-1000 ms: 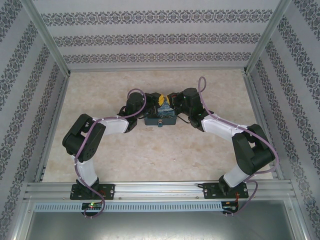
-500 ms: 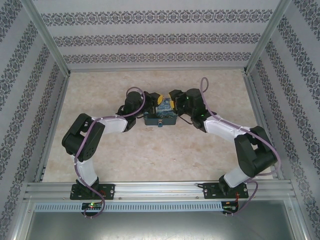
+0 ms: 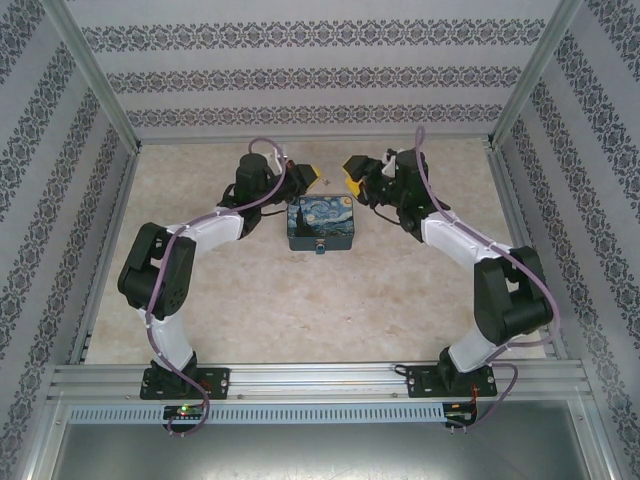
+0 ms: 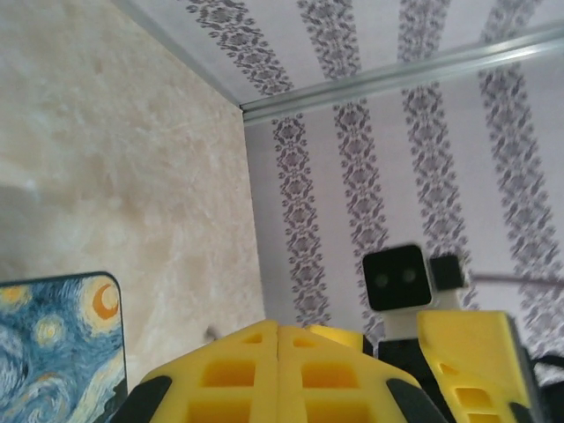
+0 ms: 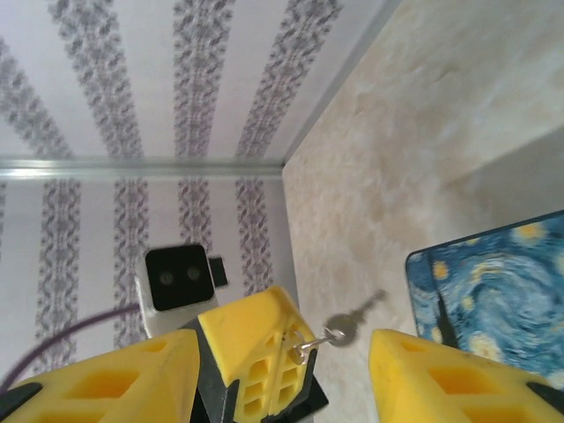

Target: Unlock the padlock with the key

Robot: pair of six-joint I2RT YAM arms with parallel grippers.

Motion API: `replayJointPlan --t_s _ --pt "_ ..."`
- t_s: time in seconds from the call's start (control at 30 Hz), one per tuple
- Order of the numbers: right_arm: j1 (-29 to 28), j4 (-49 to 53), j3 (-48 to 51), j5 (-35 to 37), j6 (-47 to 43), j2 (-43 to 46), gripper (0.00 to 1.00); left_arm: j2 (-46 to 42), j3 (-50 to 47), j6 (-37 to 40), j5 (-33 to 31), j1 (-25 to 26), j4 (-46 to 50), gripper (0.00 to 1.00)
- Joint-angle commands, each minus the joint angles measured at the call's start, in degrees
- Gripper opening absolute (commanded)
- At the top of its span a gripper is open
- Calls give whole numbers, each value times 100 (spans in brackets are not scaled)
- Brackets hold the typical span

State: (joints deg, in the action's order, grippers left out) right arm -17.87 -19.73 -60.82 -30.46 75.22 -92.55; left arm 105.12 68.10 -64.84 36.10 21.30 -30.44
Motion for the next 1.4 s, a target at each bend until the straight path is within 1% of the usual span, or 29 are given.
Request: replayJointPlan --t_s 0.0,0.03,0.1,0.17,0.27,0.33,0.4,0.5,0.63,0.93,1.37 --pt "-66 -355 -273 -728 -385 -175 52 -482 487 2137 151 -12 1752 0" --pt "-84 -418 -268 -702 -362 -199 51 -584 558 2455 8 -12 2042 0" --pt "-115 -616 -214 -660 -266 -245 49 -702 589 2757 -93 -15 2220 0" --pt "-153 -975 -144 -651 -114 -314 48 -769 564 2819 -105 -19 2174 0" --pt "-196 -1769 -9 -662 187 -452 47 -857 406 2657 -102 -17 1785 0" --pt "-200 -2530 104 -639 404 -563 46 -912 257 2468 -103 -21 1377 0" --pt "-203 -3082 181 -598 568 -662 45 -939 119 2244 -112 -14 980 0" --pt "-215 -3553 201 -567 677 -776 43 -922 -19 1853 -130 -20 482 0" --pt "-238 -3786 224 -523 731 -859 41 -868 -184 1351 -185 -18 -121 0" --pt "-329 -4075 274 -522 850 -1079 37 -722 -402 564 -355 -14 -1009 0" --pt "-534 -4372 182 -584 959 -1318 32 -669 -428 358 -444 -8 -1193 0"
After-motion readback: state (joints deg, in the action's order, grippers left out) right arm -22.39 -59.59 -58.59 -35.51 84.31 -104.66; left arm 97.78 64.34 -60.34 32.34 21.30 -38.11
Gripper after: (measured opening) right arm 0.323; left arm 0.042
